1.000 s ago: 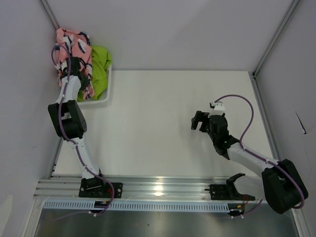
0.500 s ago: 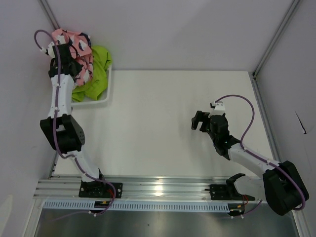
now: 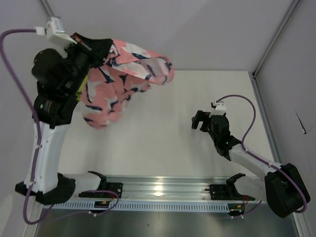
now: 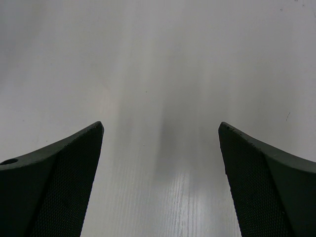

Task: Fold and stack the shorts
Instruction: Move the shorts to the center of the board

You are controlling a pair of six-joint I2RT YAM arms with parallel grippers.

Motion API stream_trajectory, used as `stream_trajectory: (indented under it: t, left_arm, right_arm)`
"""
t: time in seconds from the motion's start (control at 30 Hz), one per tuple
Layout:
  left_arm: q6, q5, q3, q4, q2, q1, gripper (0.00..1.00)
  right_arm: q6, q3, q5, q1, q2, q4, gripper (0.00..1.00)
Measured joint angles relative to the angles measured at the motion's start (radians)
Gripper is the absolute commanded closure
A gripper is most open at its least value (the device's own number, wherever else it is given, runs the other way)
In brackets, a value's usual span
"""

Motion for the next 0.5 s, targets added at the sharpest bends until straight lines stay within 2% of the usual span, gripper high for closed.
stream_trajectory:
  t: [0.1,0.27,0.4,0.5]
  left_arm:
    - [-0.026,0.004,-0.026,0.043,-0.098,-0.056,1.00]
    - [-0.048,-0.001,-0.038,0.121,-0.138,-0.114,1.00]
    - [-0.085,-0.002,-0.282,0.223,-0.151,-0.114,1.00]
    - [-0.129,-0.026,-0.572,0.291,-0.153,-0.116,0.87]
  right_arm:
    - [0.000,0.000,0.000,0.000,-0.026,0.002,0.00]
    - [0.000,-0.001,0.000,-0.004,-0.059,0.007,0.01]
    - [0.000,-0.003,0.000,-0.012,-0.068,0.006,0.00]
    - [0.002,-0.007,0.000,-0.021,-0.076,0.007,0.01]
